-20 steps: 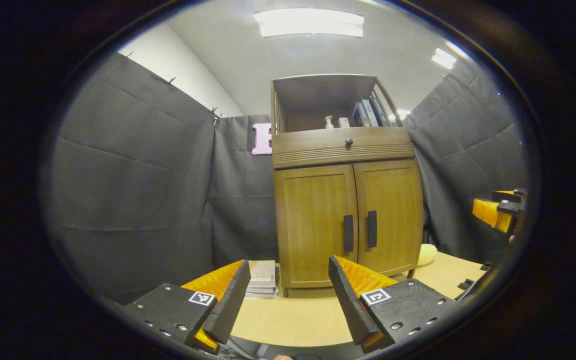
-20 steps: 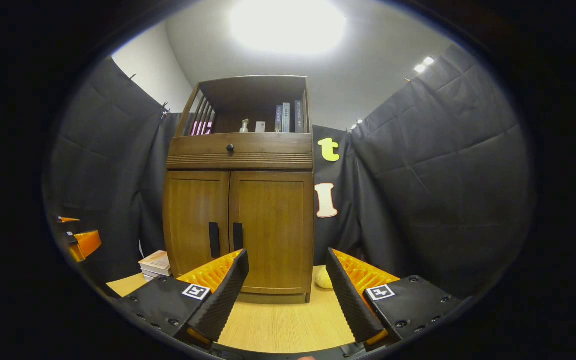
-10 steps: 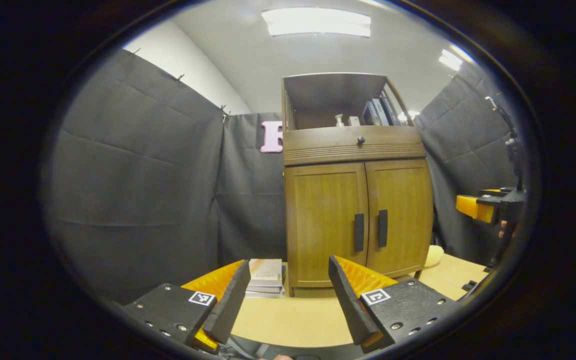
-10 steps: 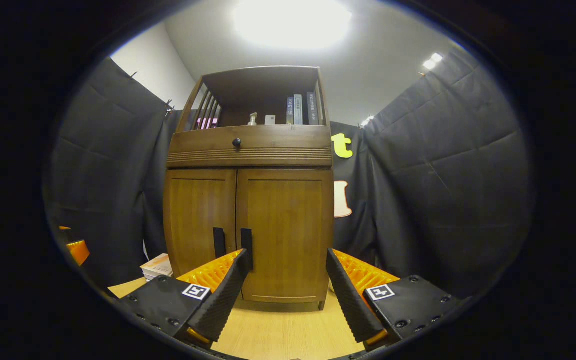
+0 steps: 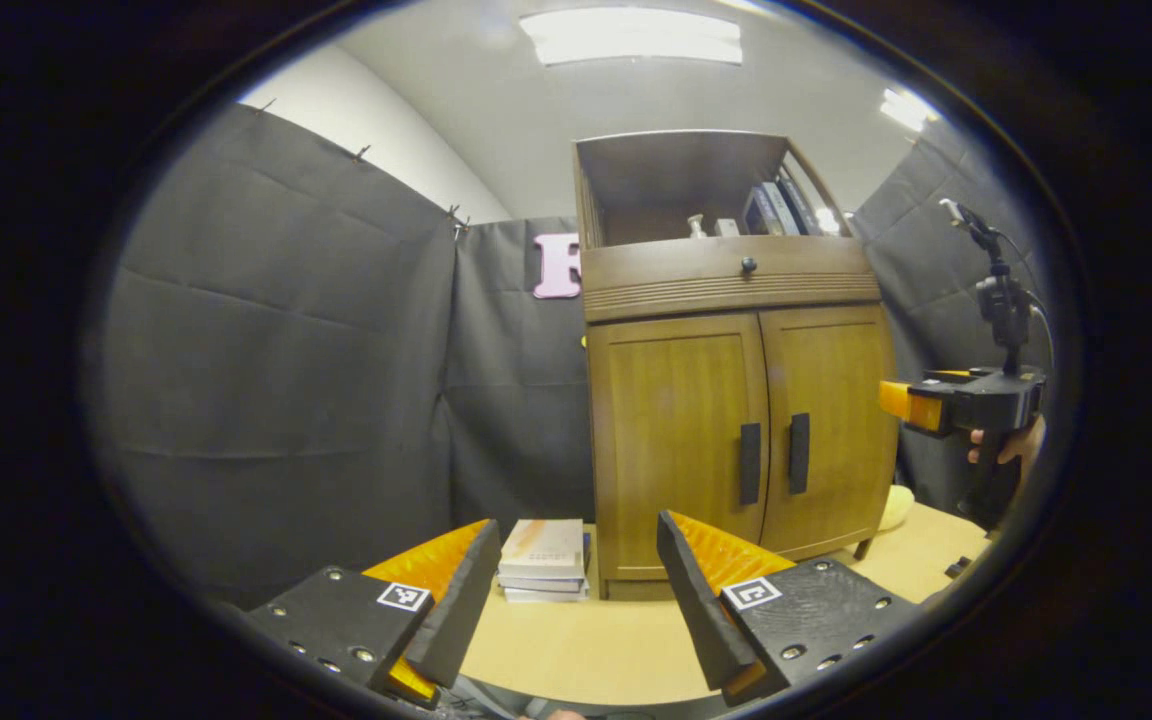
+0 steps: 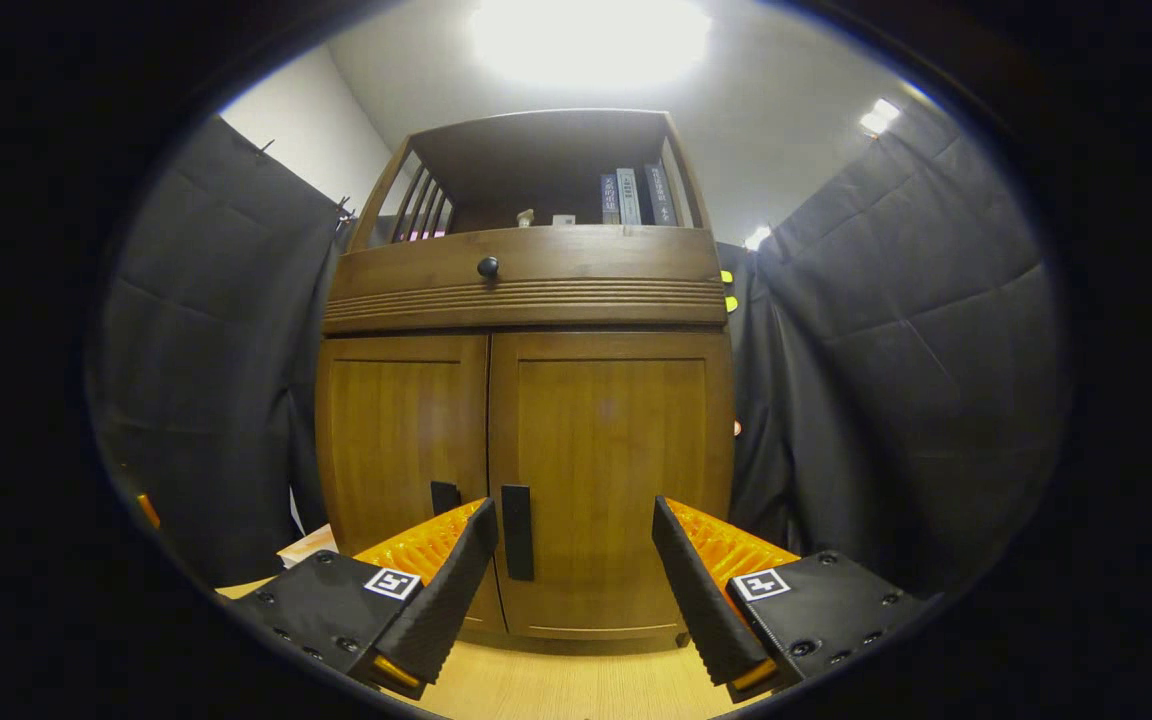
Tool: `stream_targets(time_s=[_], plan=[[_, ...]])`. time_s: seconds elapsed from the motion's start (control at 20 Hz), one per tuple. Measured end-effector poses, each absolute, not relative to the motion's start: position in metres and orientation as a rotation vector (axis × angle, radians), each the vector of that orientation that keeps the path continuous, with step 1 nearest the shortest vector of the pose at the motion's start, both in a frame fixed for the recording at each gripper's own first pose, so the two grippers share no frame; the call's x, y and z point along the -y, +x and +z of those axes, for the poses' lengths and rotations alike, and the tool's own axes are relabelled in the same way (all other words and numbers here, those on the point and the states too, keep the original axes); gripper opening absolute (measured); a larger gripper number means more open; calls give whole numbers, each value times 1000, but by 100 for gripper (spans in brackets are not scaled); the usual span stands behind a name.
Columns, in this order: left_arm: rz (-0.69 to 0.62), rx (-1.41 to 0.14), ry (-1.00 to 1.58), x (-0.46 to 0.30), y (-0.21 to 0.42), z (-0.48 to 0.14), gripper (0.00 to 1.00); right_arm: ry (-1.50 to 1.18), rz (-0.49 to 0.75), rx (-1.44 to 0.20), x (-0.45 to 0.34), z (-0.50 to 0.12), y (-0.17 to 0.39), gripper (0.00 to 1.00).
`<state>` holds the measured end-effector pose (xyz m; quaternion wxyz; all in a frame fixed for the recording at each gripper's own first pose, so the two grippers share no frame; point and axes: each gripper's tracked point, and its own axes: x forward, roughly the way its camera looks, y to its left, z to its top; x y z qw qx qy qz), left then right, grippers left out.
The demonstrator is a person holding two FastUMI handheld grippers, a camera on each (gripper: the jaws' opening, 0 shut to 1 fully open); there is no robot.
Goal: Open the right door of the double-door shoe cabinet with the right hand, and open the left door with the left hand.
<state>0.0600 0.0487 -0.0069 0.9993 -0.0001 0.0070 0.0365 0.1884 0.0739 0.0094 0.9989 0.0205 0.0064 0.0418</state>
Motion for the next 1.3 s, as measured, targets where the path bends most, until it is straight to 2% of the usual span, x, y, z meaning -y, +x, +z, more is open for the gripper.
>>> stream_targets(time_s=[0.75, 1.3], plan=[[148, -7, 59, -58, 99, -3, 91, 73, 143, -69, -113, -32, 284, 98], [203, -48, 58, -66, 96, -6, 91, 51, 161, -142, -138, -72, 335, 98]])
